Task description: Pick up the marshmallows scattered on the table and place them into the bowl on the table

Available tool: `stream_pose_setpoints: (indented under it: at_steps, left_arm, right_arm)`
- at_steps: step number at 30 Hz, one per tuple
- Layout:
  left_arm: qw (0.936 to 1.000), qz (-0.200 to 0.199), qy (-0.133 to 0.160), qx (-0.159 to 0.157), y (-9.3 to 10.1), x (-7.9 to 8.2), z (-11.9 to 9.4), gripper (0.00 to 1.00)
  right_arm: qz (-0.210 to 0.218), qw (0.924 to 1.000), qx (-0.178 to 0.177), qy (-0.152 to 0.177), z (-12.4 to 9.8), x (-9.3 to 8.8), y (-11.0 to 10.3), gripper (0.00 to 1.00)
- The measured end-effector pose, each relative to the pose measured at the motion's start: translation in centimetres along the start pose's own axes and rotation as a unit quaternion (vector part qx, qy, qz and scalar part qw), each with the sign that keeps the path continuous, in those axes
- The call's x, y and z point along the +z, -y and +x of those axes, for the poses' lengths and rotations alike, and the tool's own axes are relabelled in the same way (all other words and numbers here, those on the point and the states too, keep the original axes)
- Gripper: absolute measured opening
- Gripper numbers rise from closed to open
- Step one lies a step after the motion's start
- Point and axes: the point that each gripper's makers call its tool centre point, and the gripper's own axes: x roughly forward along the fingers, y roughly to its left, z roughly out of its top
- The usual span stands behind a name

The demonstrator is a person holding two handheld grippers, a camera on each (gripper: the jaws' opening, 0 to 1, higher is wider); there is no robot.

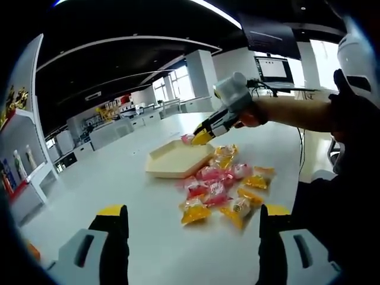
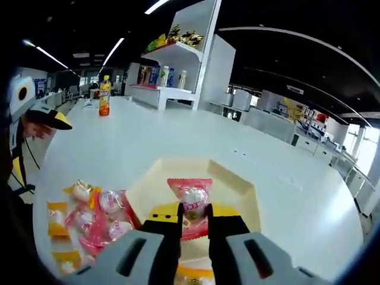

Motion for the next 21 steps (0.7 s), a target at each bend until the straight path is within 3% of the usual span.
stream_pose_setpoints:
  at_steps: [21]
  left_arm:
    - [1.0000, -0.003, 0.000, 0.003, 0.0, -0.3, -0.4, 0.91]
  right_arm:
    - [-0.028, 0.9994, 0.000, -0.018, 0.5, -0.8, -0.9, 0.15]
